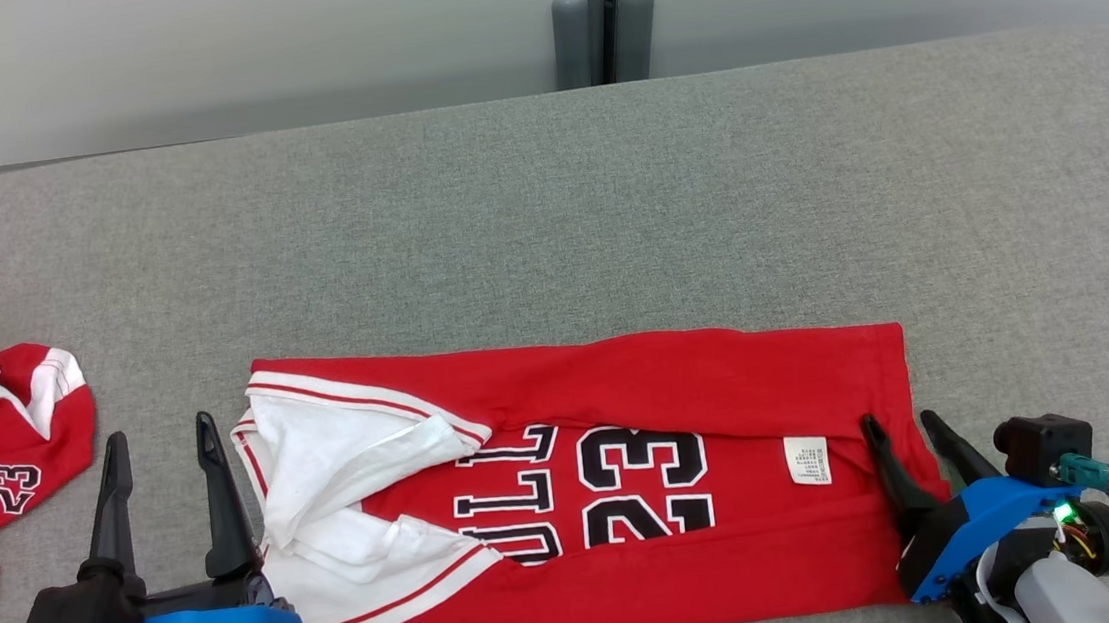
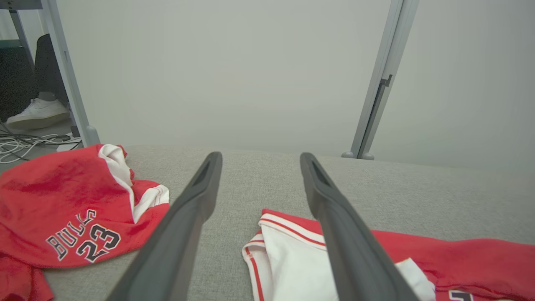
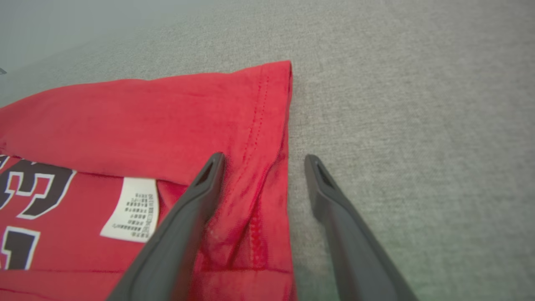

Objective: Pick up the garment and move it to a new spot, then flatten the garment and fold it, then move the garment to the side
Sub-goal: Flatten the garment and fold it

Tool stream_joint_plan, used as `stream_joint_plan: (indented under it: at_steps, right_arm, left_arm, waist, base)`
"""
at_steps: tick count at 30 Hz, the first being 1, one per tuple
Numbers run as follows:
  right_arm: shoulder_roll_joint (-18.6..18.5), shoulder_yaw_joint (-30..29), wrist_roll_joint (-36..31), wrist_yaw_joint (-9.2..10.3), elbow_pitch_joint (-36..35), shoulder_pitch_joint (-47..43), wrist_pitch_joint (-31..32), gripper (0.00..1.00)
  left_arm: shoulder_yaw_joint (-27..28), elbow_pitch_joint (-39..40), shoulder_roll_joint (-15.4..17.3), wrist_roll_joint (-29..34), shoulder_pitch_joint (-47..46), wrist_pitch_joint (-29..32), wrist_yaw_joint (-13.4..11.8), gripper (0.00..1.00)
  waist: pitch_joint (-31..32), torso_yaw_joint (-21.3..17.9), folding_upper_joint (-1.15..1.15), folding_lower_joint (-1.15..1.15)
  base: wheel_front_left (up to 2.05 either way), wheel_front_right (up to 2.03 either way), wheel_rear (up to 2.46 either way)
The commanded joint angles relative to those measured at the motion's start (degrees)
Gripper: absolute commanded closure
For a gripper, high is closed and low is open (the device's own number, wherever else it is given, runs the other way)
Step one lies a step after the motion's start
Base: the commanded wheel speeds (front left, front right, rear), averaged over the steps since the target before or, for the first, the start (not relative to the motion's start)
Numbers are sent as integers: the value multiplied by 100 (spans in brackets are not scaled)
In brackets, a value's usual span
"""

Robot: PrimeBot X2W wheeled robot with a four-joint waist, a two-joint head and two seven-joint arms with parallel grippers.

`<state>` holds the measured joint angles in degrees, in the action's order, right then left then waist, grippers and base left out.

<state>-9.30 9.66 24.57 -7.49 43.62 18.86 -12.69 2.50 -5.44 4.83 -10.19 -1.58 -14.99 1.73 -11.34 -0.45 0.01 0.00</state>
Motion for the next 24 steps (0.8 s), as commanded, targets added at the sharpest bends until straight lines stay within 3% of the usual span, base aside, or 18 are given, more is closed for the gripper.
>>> stream_joint_plan:
  at_steps: [1, 2, 4, 5, 6, 7, 14, 24]
  right_arm:
    - [32, 49, 10, -1, 125, 26, 55, 0]
    - [62, 85, 28, -1, 186, 2, 68, 0]
    - [127, 157, 90, -2, 295, -74, 134, 22]
    - [163, 181, 115, -2, 346, -109, 152, 53]
    - [195, 204, 130, -2, 384, -146, 155, 68]
    - [239, 226, 179, -2, 409, -187, 152, 98]
    - [216, 267, 399, -1, 340, -229, -41, 100]
    - [-739, -406, 372, 4, 401, 75, -210, 100]
  left_arm:
    - [67, -27, -39, 77, 28, -27, 57, 0]
    - [109, -40, -60, 134, 30, -27, 82, 0]
    - [179, -69, -89, 213, 34, -27, 113, 0]
    - [230, -69, -100, 246, 25, -27, 110, 0]
    - [273, -76, -113, 270, 19, -27, 119, 0]
    - [309, -86, -131, 292, 14, -27, 132, 0]
    - [380, -117, -178, 532, 87, -27, 133, 0]
    - [462, -141, -191, 508, 166, -27, 124, 0]
  waist:
    - [-3, 1, -1, 0]
    - [-2, 2, -1, 0]
    - [5, 4, -1, 0]
    - [9, 3, -1, 0]
    - [15, 0, -1, 0]
    - [23, -5, -1, 0]
    - [88, -68, -1, 0]
    - [195, -145, -1, 0]
  base:
    - [0, 0, 0]
    - [0, 0, 0]
    - [0, 0, 0]
    - [0, 0, 0]
    - [0, 0, 0]
    - [0, 0, 0]
    - [0, 0, 0]
    - [0, 0, 0]
